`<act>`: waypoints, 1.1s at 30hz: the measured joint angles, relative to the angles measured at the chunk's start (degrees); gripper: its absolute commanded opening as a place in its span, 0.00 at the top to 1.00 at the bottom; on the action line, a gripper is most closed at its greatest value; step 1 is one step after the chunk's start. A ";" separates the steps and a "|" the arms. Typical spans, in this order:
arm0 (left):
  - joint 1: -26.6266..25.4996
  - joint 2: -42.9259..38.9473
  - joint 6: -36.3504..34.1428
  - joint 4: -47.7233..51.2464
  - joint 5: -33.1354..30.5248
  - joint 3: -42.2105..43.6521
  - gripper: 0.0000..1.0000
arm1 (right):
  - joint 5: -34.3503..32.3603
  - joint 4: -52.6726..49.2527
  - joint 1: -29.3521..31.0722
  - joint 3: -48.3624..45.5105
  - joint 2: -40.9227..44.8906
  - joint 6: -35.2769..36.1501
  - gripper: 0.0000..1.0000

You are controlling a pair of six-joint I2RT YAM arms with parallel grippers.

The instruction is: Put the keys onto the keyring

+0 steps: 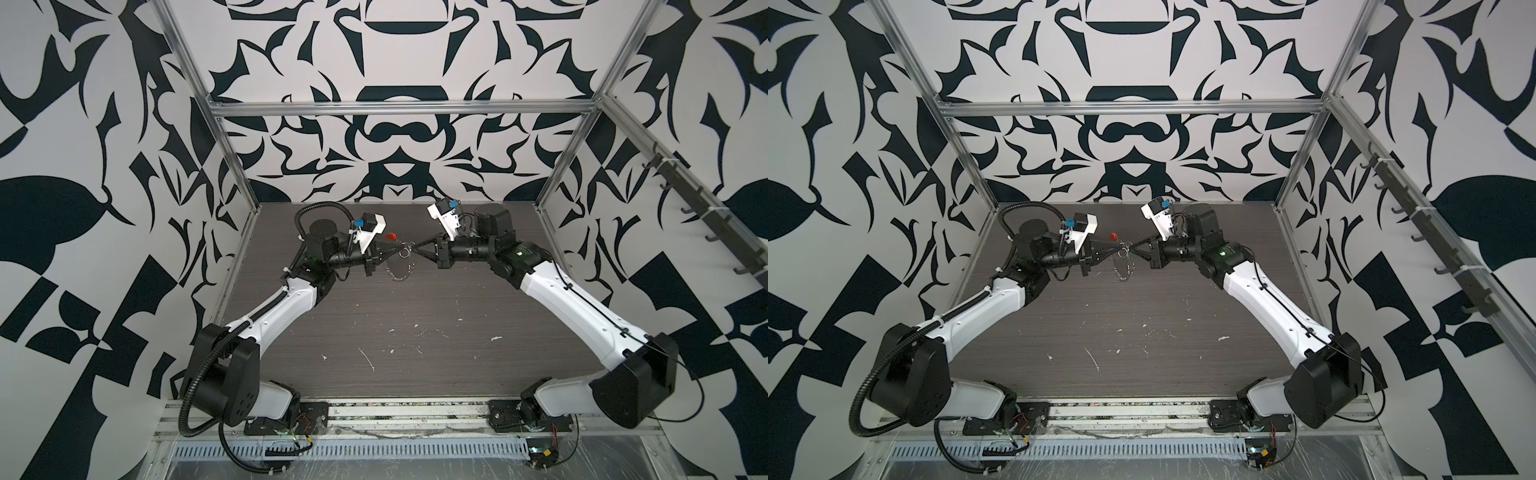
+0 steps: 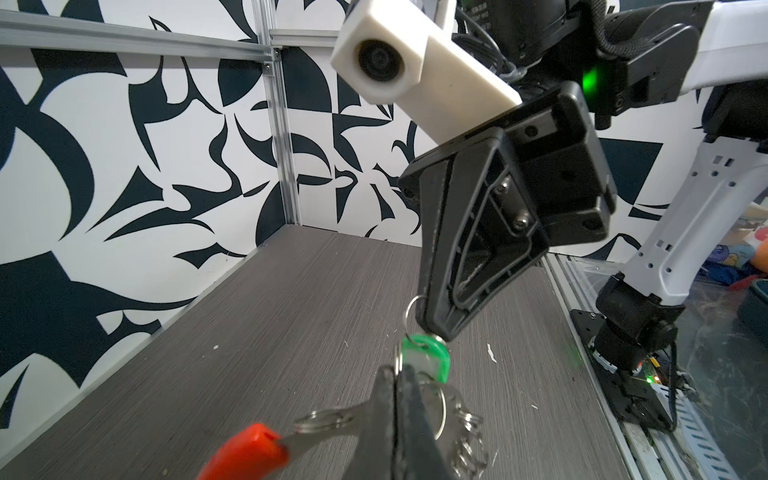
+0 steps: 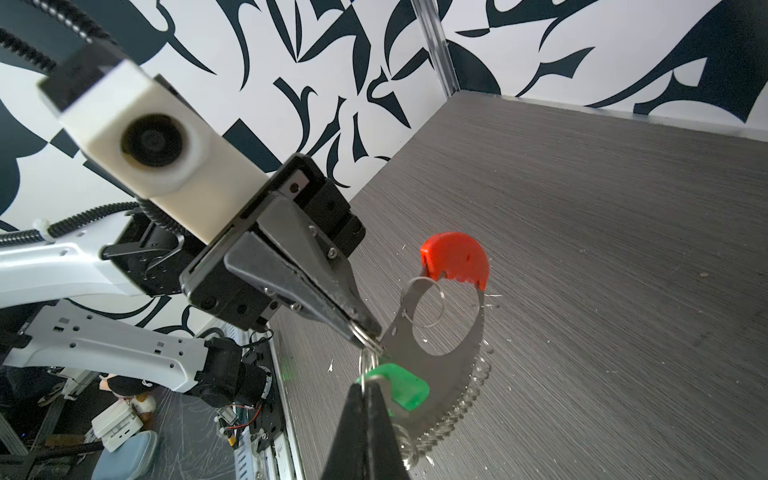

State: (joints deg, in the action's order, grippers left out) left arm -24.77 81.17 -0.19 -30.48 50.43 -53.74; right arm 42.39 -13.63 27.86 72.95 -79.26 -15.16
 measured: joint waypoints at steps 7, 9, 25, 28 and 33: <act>0.00 0.02 0.42 -0.15 0.44 0.00 1.00 | 0.24 0.22 0.26 1.42 -0.46 0.02 1.00; 0.00 0.02 0.42 -0.15 0.50 0.00 1.00 | 0.26 0.22 0.31 1.86 -0.92 0.02 1.00; 0.07 0.02 0.42 0.98 0.66 0.00 1.00 | 0.04 0.17 0.50 3.41 -3.32 0.07 1.00; 0.07 0.02 0.42 1.20 0.76 0.00 1.00 | 0.07 0.17 0.68 3.41 -3.32 0.09 1.00; 0.04 0.02 0.39 1.97 0.83 -0.04 1.00 | 0.57 0.17 1.31 3.41 -3.32 0.28 1.00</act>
State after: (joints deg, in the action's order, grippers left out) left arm -24.73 81.19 0.21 -28.51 51.27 -53.78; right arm 42.96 -13.45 29.17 76.36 -82.59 -14.87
